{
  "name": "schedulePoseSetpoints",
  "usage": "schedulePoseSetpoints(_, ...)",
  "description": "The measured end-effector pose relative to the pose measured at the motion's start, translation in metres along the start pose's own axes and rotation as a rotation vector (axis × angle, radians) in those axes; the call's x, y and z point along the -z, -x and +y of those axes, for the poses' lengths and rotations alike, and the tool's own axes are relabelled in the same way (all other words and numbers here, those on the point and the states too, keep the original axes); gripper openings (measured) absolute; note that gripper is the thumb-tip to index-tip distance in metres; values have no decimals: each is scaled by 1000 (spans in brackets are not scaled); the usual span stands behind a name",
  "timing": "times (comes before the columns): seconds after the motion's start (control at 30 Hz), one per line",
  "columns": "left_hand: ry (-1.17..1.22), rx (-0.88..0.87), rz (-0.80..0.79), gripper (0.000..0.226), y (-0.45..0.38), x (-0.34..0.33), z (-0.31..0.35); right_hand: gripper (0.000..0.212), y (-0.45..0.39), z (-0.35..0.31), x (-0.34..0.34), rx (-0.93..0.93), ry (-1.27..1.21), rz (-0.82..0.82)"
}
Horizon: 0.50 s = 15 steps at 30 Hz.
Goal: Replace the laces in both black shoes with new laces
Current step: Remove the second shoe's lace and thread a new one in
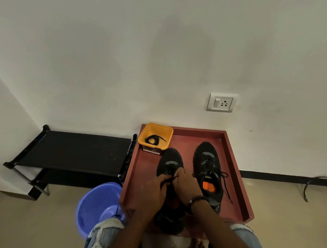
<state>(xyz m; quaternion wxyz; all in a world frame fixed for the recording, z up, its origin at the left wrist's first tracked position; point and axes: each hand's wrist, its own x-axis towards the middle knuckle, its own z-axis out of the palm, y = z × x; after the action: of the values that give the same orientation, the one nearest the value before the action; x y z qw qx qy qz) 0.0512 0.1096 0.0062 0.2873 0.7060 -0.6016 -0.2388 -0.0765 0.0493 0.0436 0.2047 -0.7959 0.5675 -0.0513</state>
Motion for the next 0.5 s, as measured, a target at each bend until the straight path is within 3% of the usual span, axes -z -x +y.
schedulePoseSetpoints(0.1,29,-10,2,29,-3,-1,-8,21,-6,5,9,23,-146,18)
schedulePoseSetpoints(0.17,34,-19,-10,30,-11,0,-15,11,-9,10,12,-20,-369,41)
schedulePoseSetpoints(0.27,56,-16,3,34,-16,3,-21,4,-14,8,17,-292,-904,43)
schedulePoseSetpoints(0.37,37,-30,11,36,-16,1,-21,20,-21,1,43,-504,-1379,-70)
schedulePoseSetpoints(0.5,78,-26,-15,36,-20,1,-15,14,-28,6,83,-311,-1192,-61)
